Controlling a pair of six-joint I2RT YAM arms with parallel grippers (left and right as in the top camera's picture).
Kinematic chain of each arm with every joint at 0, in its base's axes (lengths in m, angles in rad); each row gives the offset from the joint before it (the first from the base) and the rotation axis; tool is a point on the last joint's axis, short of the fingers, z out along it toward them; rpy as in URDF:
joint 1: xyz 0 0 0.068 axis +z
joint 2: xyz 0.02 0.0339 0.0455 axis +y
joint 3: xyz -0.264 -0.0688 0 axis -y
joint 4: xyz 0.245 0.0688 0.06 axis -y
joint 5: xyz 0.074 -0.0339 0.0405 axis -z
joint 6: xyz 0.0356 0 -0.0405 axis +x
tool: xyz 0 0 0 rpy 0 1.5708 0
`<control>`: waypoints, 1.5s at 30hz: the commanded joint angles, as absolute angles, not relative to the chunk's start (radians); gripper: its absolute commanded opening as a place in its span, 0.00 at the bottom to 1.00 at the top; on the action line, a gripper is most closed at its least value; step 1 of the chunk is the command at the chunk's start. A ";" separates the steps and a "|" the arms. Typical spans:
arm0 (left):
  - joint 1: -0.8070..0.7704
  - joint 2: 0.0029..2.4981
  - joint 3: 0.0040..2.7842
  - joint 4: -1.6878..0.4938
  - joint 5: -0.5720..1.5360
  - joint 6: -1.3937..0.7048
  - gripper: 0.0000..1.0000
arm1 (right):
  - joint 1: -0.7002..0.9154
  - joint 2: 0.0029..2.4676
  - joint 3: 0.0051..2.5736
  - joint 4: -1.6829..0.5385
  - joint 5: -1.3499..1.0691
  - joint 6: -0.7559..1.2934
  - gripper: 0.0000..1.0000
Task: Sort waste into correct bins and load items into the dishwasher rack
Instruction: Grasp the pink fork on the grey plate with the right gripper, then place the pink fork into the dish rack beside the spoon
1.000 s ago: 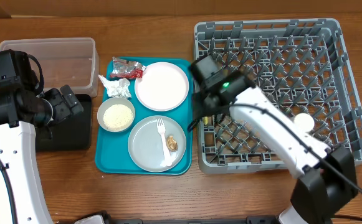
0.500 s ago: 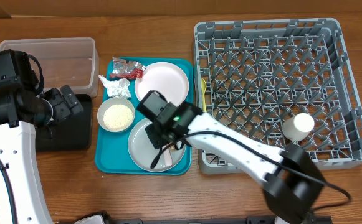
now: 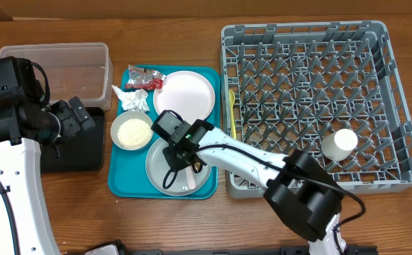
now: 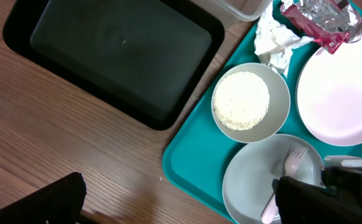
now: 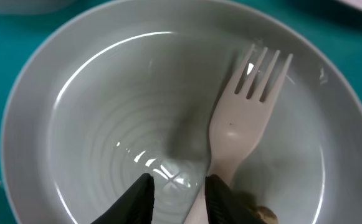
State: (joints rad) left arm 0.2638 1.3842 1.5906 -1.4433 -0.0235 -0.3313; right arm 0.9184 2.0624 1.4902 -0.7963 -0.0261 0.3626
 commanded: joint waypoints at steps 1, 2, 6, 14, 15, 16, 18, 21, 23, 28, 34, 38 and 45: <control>0.270 1.386 1.600 -1.440 -0.033 -0.337 1.00 | 0.912 2.082 1.491 -0.790 -0.018 0.367 0.39; 0.270 1.386 1.600 -1.440 -0.033 -0.337 1.00 | 0.910 2.082 1.491 -0.789 -0.009 0.367 0.41; 0.270 1.386 1.600 -1.440 -0.033 -0.337 1.00 | 0.900 2.083 1.491 -0.790 0.006 0.368 0.47; 0.270 1.386 1.600 -1.439 -0.033 -0.337 1.00 | 0.900 2.084 1.491 -0.795 -0.007 0.368 0.38; 0.270 1.386 1.600 -1.439 -0.033 -0.337 1.00 | 0.902 2.084 1.491 -0.797 -0.019 0.367 0.36; 0.270 1.386 1.600 -1.439 -0.033 -0.337 1.00 | 0.904 2.085 1.491 -0.798 -0.041 0.363 0.36; 0.270 1.386 1.600 -1.440 -0.033 -0.337 1.00 | 0.915 2.089 1.491 -0.800 -0.050 0.340 0.36; 0.270 1.386 1.600 -1.440 -0.033 -0.337 1.00 | 0.926 2.090 1.491 -0.797 -0.047 0.329 0.33; 0.270 1.386 1.600 -1.439 -0.033 -0.337 1.00 | 0.931 2.094 1.491 -0.794 -0.047 0.310 0.33; 0.270 1.386 1.600 -1.440 -0.033 -0.337 1.00 | 0.932 2.124 1.491 -0.791 -0.047 0.311 0.33; 0.270 1.386 1.600 -1.440 -0.033 -0.337 1.00 | 0.931 2.127 1.514 -0.812 -0.046 0.311 0.13; 0.270 1.386 1.600 -1.439 -0.033 -0.337 1.00 | 0.931 2.107 1.607 -0.911 0.008 0.311 0.04; 0.270 1.386 1.600 -1.439 -0.033 -0.337 1.00 | 0.912 2.017 1.761 -1.028 0.034 0.318 0.04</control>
